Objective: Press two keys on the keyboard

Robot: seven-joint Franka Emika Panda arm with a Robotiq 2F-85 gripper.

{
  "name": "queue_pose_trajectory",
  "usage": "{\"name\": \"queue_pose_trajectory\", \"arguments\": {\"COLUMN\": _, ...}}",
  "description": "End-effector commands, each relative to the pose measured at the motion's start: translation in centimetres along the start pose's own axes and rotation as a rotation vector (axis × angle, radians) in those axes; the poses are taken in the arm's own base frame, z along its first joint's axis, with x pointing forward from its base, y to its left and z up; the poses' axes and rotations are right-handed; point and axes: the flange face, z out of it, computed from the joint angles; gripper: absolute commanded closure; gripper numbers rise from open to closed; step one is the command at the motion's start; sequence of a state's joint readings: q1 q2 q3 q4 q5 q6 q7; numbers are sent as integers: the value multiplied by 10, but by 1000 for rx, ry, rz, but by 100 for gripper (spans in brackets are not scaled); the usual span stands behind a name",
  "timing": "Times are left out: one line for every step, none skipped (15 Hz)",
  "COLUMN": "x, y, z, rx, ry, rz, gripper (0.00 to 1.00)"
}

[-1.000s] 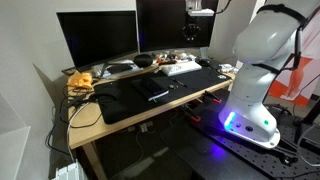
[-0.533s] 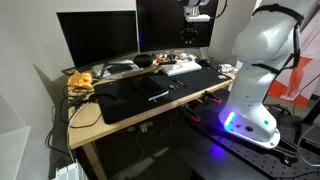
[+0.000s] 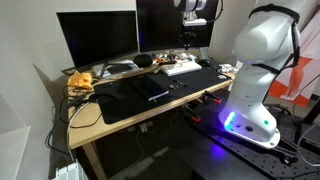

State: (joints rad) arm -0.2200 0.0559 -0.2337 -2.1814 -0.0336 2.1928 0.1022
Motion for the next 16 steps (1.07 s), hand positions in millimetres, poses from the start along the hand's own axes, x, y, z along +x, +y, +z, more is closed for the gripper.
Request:
{"name": "queue_pose_trajectory", "arguments": {"x": 0, "y": 0, "z": -1, "rx": 0, "ry": 0, "rz": 0, "gripper": 99}}
{"name": "queue_pose_trajectory", "arguments": {"x": 1, "y": 0, "z": -1, "rx": 0, "ry": 0, "rz": 0, "gripper": 100}}
{"name": "queue_pose_trajectory", "arguments": {"x": 2, "y": -2, "z": 3, "rx": -2, "ry": 2, "rz": -7, "gripper": 100}}
{"name": "queue_pose_trajectory", "arguments": {"x": 4, "y": -3, "z": 6, "rx": -1, "ry": -1, "rz": -7, "gripper": 100}}
{"name": "queue_pose_trajectory", "arguments": {"x": 7, "y": -4, "z": 11, "rx": -3, "ry": -5, "rz": -2, "gripper": 100}}
{"name": "queue_pose_trajectory", "arguments": {"x": 10, "y": -4, "z": 17, "rx": -3, "ry": -4, "rz": 2, "gripper": 100}}
{"name": "queue_pose_trajectory", "arguments": {"x": 13, "y": -4, "z": 23, "rx": -8, "ry": -12, "rz": 7, "gripper": 100}}
{"name": "queue_pose_trajectory", "arguments": {"x": 15, "y": -3, "z": 28, "rx": -10, "ry": -12, "rz": 6, "gripper": 100}}
{"name": "queue_pose_trajectory", "arguments": {"x": 17, "y": -2, "z": 34, "rx": -15, "ry": -14, "rz": 6, "gripper": 100}}
{"name": "queue_pose_trajectory", "arguments": {"x": 19, "y": 0, "z": 40, "rx": -10, "ry": -6, "rz": -4, "gripper": 100}}
{"name": "queue_pose_trajectory", "arguments": {"x": 22, "y": 1, "z": 46, "rx": -12, "ry": -2, "rz": -3, "gripper": 100}}
{"name": "queue_pose_trajectory", "arguments": {"x": 25, "y": 2, "z": 51, "rx": -13, "ry": 7, "rz": 4, "gripper": 100}}
{"name": "queue_pose_trajectory", "arguments": {"x": 29, "y": 2, "z": 57, "rx": -12, "ry": 14, "rz": 13, "gripper": 100}}
{"name": "queue_pose_trajectory", "arguments": {"x": 32, "y": 3, "z": 61, "rx": -13, "ry": 19, "rz": 19, "gripper": 100}}
{"name": "queue_pose_trajectory", "arguments": {"x": 35, "y": 3, "z": 67, "rx": -14, "ry": 25, "rz": 23, "gripper": 100}}
{"name": "queue_pose_trajectory", "arguments": {"x": 39, "y": 3, "z": 72, "rx": -14, "ry": 30, "rz": 31, "gripper": 100}}
